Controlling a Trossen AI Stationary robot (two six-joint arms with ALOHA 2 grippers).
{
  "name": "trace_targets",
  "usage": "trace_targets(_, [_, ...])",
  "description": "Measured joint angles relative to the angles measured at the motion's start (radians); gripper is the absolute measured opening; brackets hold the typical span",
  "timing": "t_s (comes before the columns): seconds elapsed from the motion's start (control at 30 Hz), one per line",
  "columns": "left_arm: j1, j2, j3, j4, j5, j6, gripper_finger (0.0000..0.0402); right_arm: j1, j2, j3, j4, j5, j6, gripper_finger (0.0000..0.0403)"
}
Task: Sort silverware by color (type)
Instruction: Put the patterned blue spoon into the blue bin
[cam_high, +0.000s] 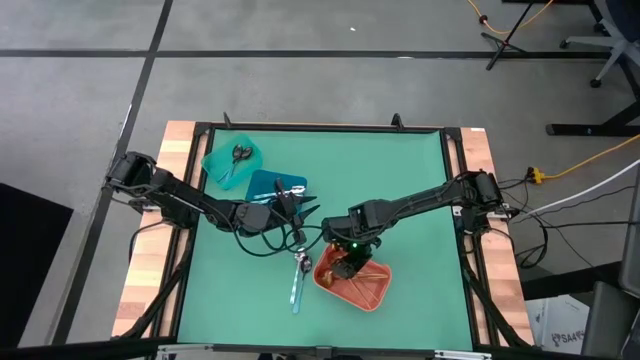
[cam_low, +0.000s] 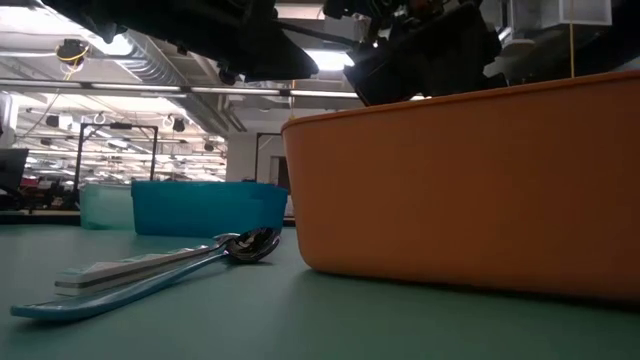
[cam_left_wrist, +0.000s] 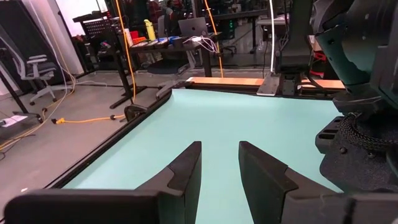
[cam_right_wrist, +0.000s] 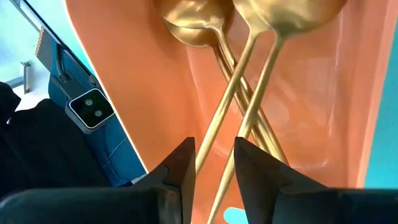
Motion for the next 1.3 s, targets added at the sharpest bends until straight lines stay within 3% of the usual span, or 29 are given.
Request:
trace_targets(0.27, [0.000,0.000,0.000,0.000,0.000,0.000,0.0101,-0.003,-0.011,0.000,-0.035,-0.028,-0.007,0.0097])
trace_targets(0.8, [0.000,0.000,0.000,-0.003,0.000,-0.015,0.0101,-0.009,-0.125,0.000,-0.169,0.018,-0.226,0.0097])
trace_targets(1.0, [0.000,0.000,0.000,-0.007,0.000,-0.133,0.0101,-0.014,-0.147,0.000,-0.203,0.115,-0.326,0.0097])
trace_targets(1.3, [-0.021,0.000,0.000,-0.109,0.000,-0.358,0.0101,-0.062,-0.190,0.000,-0.330,0.356,-0.475,0.0097])
